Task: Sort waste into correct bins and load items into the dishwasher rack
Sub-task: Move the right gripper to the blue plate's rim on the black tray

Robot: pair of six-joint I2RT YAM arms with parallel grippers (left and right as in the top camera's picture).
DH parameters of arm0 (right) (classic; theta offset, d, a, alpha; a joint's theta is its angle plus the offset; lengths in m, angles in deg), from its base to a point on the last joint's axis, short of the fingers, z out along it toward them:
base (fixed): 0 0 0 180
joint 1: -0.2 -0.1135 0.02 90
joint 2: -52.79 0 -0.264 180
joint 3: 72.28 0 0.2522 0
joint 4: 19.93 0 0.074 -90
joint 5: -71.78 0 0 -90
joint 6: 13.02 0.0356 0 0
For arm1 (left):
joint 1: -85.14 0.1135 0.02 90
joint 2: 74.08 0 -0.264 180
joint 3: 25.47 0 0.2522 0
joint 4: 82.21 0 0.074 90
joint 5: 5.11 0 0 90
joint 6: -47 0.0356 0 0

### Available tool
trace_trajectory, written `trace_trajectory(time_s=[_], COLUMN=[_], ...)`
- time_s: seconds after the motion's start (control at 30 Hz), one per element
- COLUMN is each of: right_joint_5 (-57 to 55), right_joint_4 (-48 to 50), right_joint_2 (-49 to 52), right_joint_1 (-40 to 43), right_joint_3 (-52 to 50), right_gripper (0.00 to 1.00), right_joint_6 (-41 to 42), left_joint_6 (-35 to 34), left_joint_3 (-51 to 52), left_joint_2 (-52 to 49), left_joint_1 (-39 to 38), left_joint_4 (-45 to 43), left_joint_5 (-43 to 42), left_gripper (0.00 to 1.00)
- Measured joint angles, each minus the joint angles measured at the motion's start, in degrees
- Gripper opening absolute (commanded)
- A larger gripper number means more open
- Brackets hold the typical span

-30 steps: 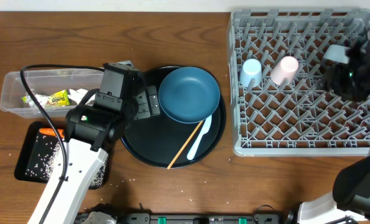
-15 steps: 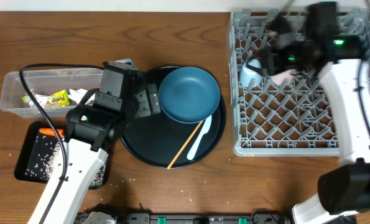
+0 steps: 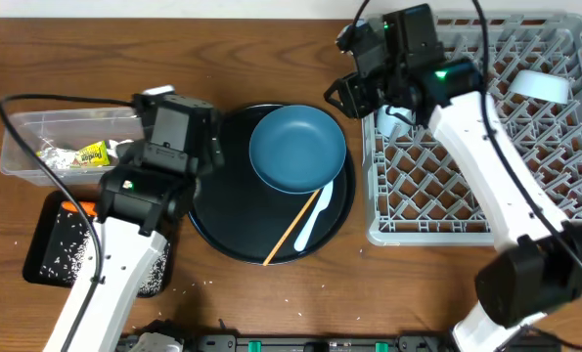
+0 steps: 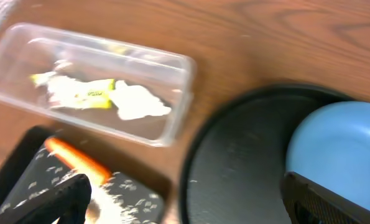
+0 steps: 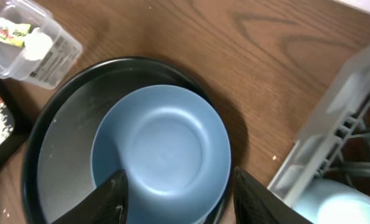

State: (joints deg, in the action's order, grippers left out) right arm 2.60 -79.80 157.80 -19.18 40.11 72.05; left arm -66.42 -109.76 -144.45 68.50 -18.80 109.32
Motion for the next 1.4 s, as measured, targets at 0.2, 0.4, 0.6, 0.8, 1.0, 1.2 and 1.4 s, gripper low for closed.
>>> trace_trajectory(time_s=[0.2,0.4,0.6,0.8,1.0,1.2,1.4], right_joint_5=[-0.7,-0.94,-1.36,-3.34,-9.53,-15.78,-17.92], right_joint_4=[2.16,3.67,4.35,4.9,4.79,4.46,4.17], right_joint_2=[5.25,5.44,5.66,8.55,13.97,18.05,18.6], right_joint_1=[0.04,0.02,-0.24,-2.1,-4.72,-7.21,-7.48], right_joint_3=[-0.02,0.0,0.0,1.09,1.16,1.16,1.16], right_gripper=[0.42,0.44,0.46,0.4,0.36,0.34,0.35], right_joint_6=[1.49,1.86,2.03,1.73,-1.01,-4.2,-5.05], left_joint_6=[-3.82,-5.16,-5.31,-5.31,-5.31,-5.31,-5.31], left_joint_3=[0.0,0.0,0.0,0.0,0.0,0.0,0.0], left_joint_2=[0.0,0.0,0.0,0.0,0.0,0.0,0.0], left_joint_1=[8.87,14.73,16.13,16.13,16.13,16.13,16.13], left_joint_4=[2.43,2.54,2.84,2.84,2.86,2.86,2.86], left_joint_5=[1.64,-0.22,-1.2,-1.62,-1.64,-1.77,-1.79], left_gripper=[0.98,0.98,0.98,0.98,0.98,0.98,0.98])
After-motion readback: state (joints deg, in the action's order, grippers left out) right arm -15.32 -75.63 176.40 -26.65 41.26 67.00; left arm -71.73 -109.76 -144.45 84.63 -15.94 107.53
